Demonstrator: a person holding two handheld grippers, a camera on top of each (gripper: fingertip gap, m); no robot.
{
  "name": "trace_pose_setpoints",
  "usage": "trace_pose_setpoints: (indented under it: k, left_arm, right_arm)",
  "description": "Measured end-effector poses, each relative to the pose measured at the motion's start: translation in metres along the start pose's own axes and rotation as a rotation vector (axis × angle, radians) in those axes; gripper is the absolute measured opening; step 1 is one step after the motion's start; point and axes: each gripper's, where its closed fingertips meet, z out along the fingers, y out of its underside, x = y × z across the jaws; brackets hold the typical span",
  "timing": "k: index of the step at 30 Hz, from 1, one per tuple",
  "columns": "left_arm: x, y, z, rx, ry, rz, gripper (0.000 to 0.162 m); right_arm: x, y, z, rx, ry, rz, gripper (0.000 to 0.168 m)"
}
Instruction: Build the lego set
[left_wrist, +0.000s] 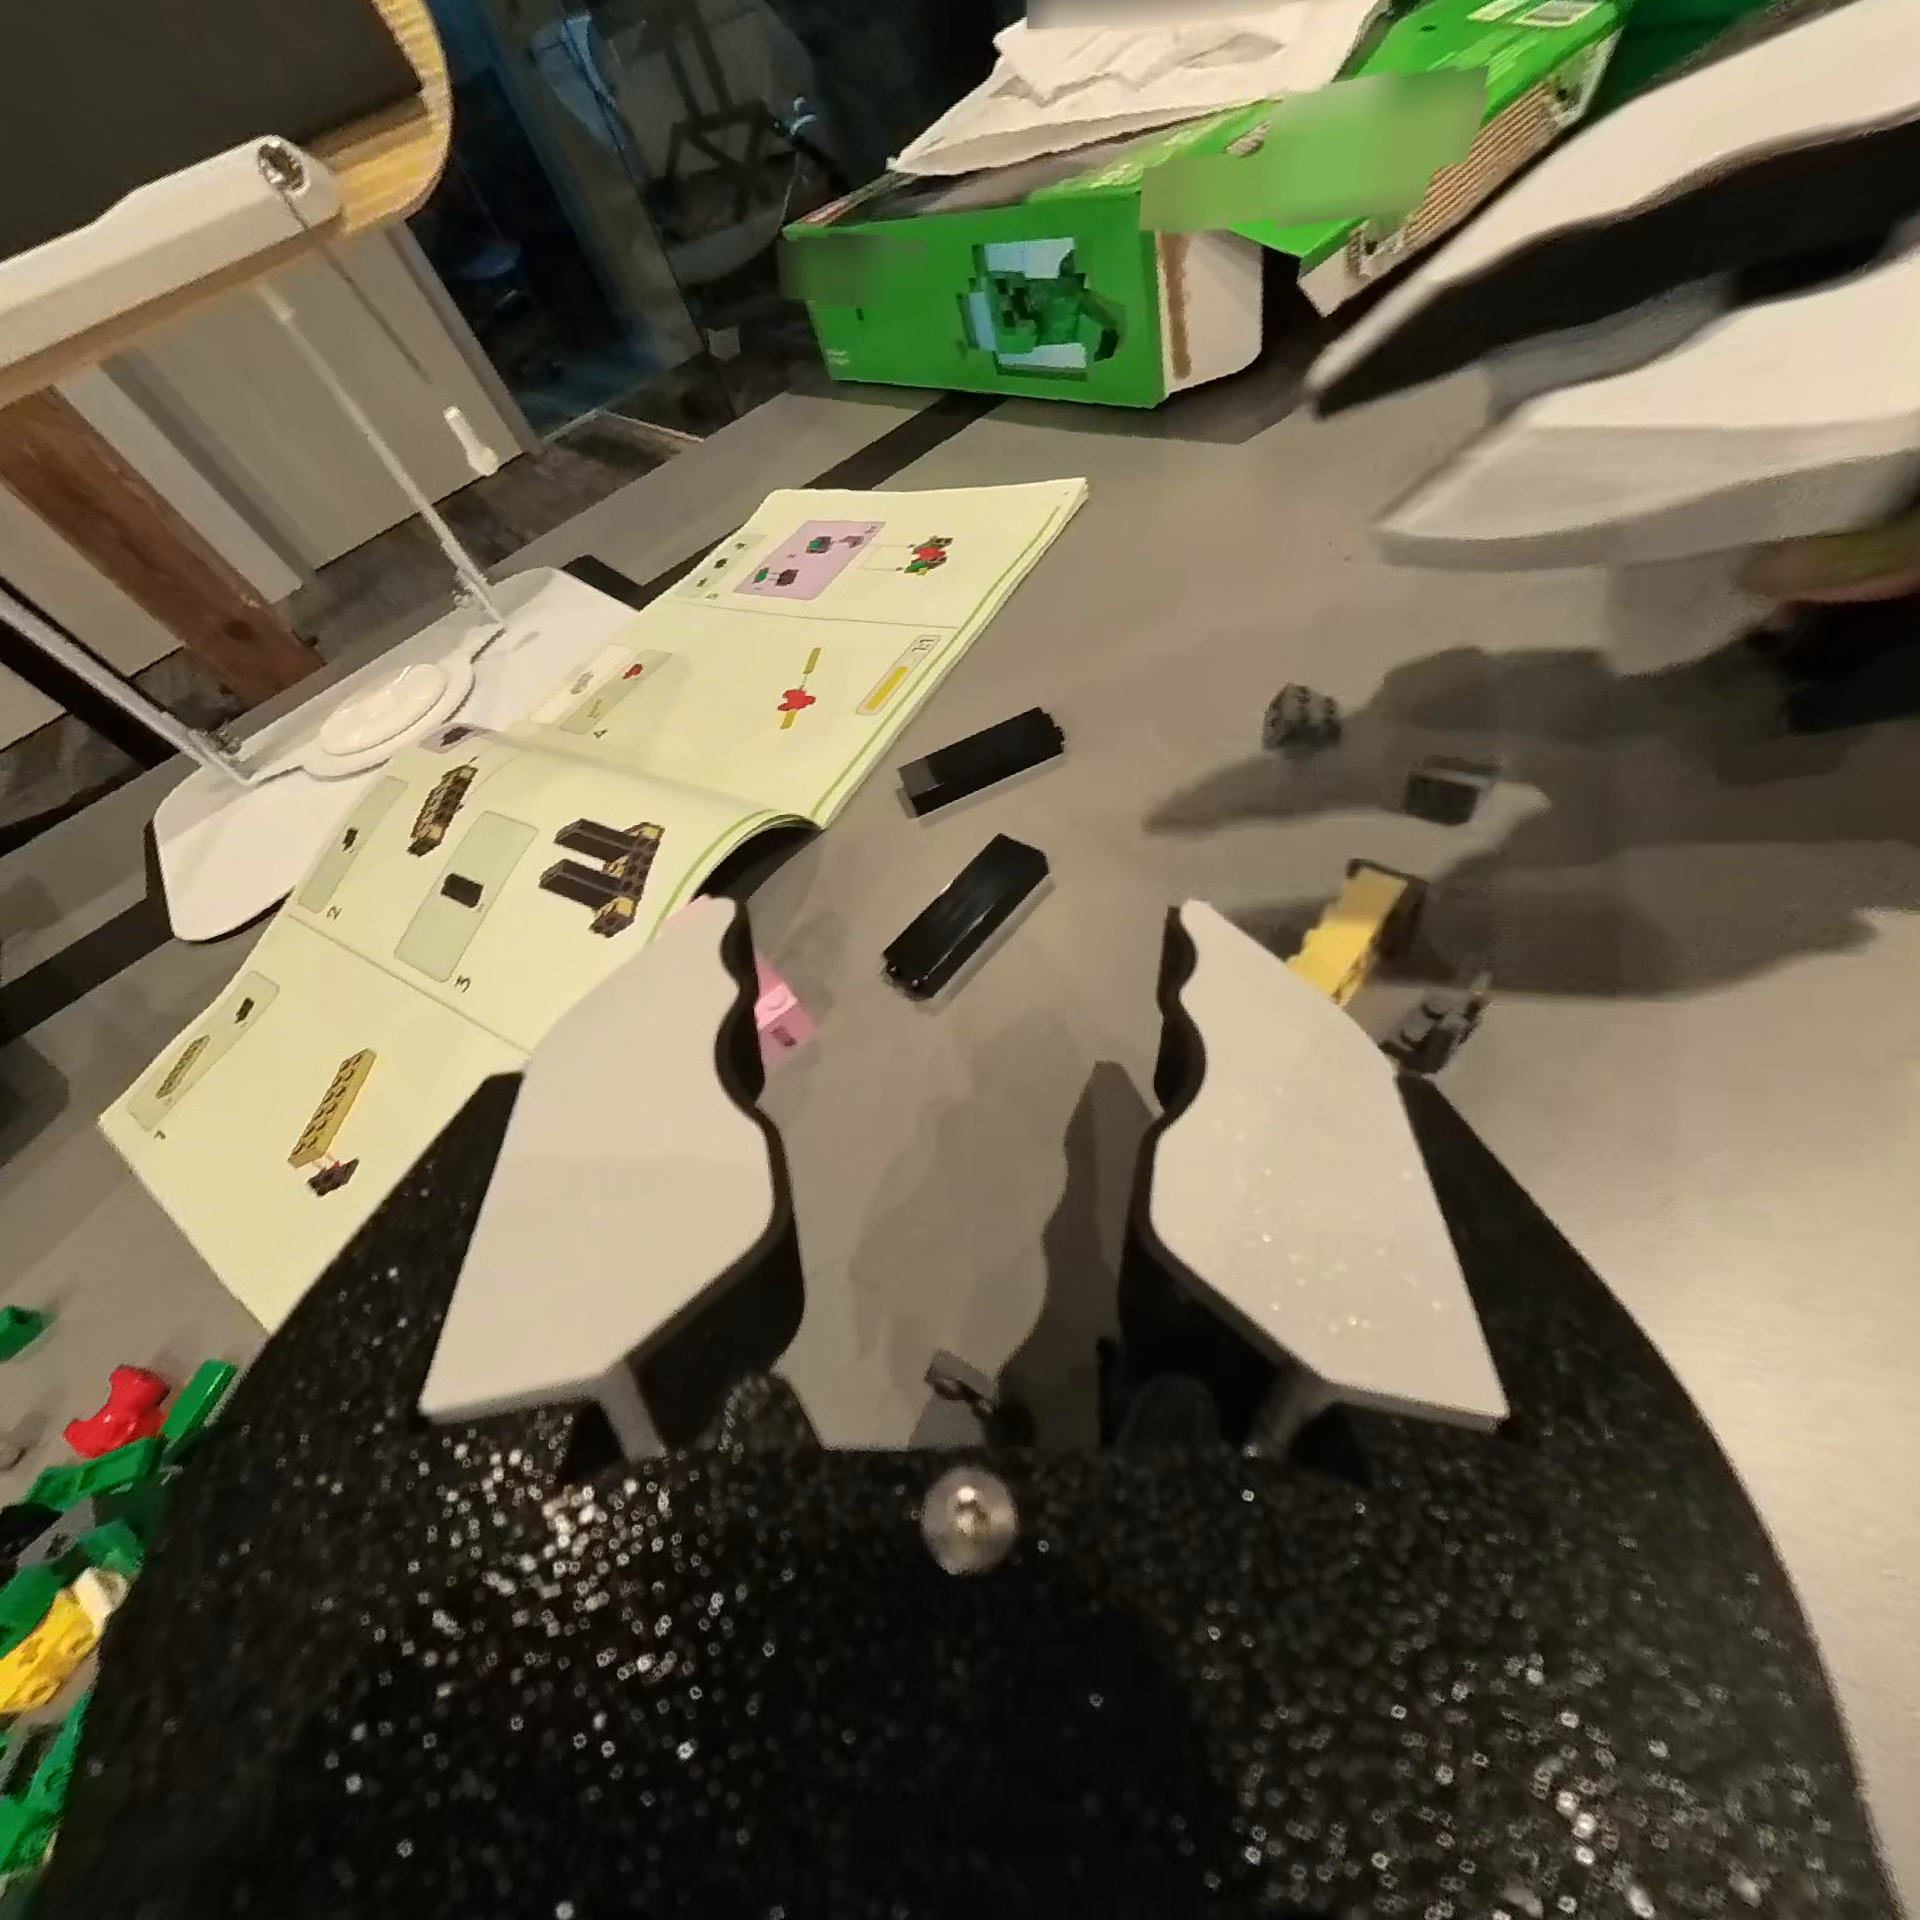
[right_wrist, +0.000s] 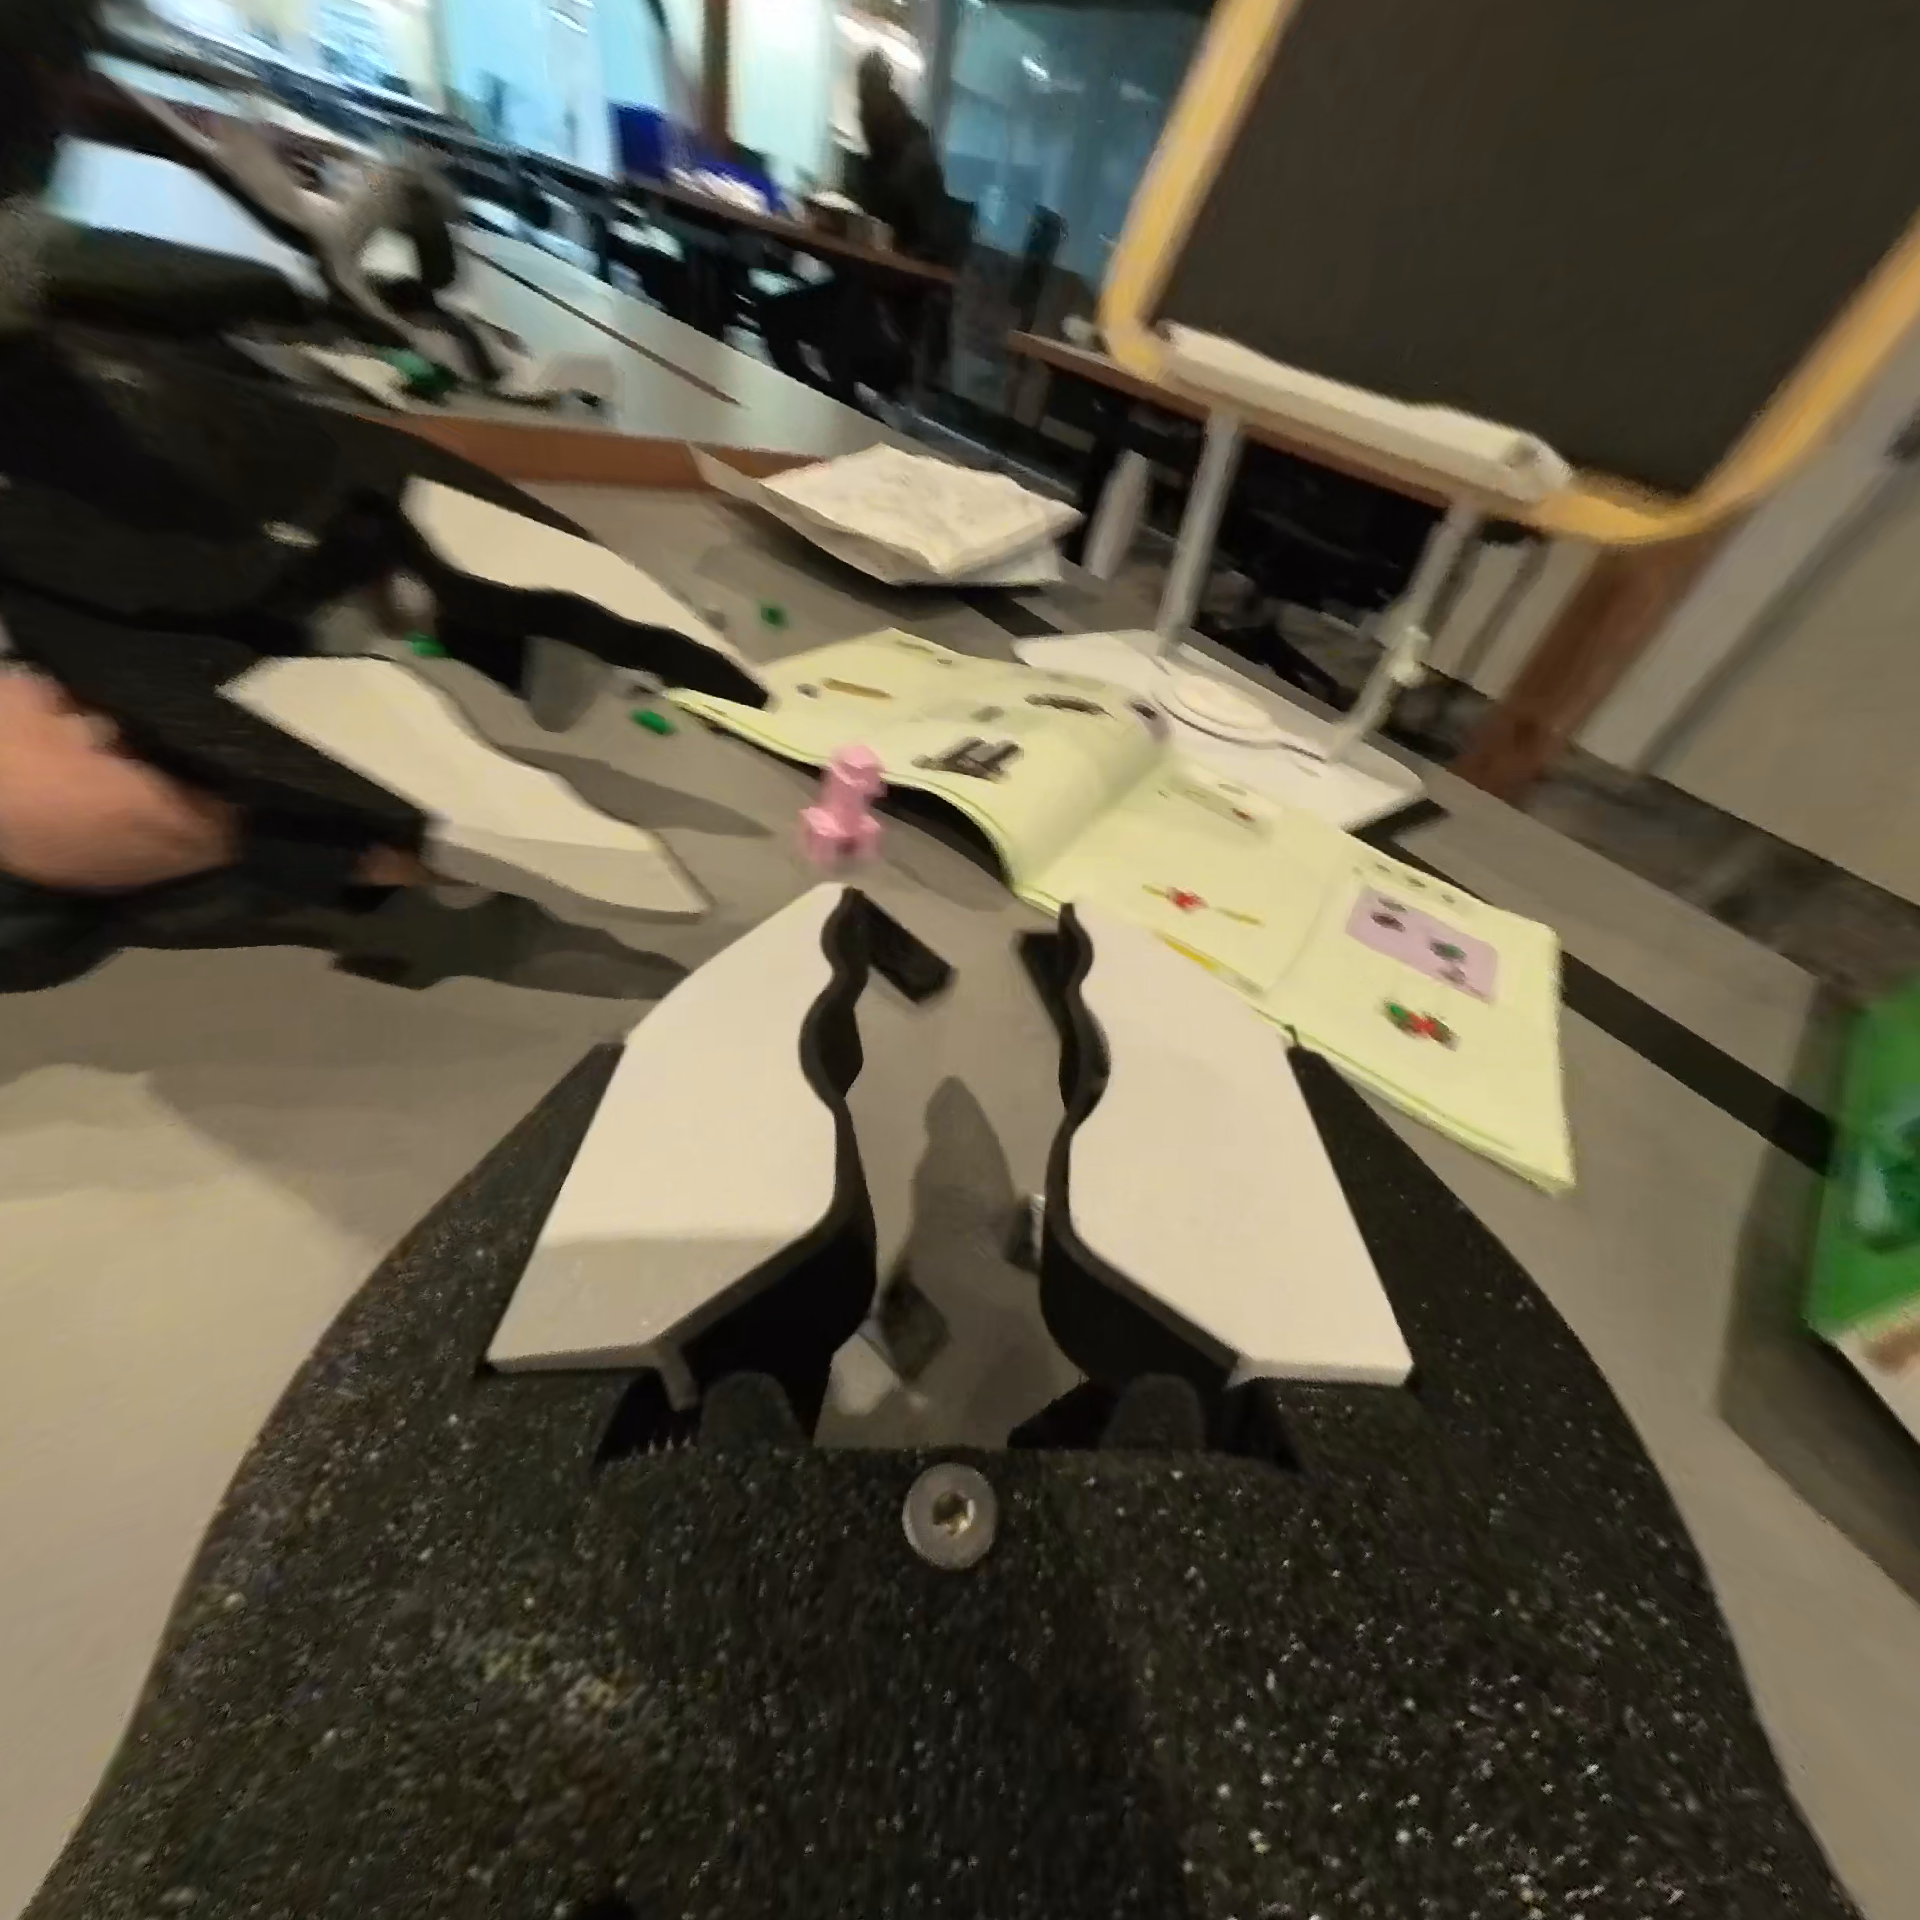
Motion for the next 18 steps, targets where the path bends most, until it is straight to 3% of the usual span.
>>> trace_pose_setpoints:
  k: [5,12,15,18]
  left_arm:
    - [-0.006,0.0,-0.001,0.009,-0.021,-0.026,0.073]
    - [-0.008,-0.002,-0.004,0.028,0.016,-0.078,0.066]
    - [0.004,-0.007,-0.006,0.057,0.111,-0.105,0.058]
    - [0.021,-0.01,-0.007,0.064,0.229,-0.062,0.051]
  right_arm:
    - [-0.042,-0.006,0.001,0.021,-0.222,-0.06,0.025]
    - [-0.025,0.013,0.002,-0.081,-0.176,-0.028,0.013]
    - [-0.008,0.023,-0.003,-0.122,-0.135,0.015,0.011]
    - [-0.016,0.025,-0.006,-0.131,-0.239,0.037,0.008]
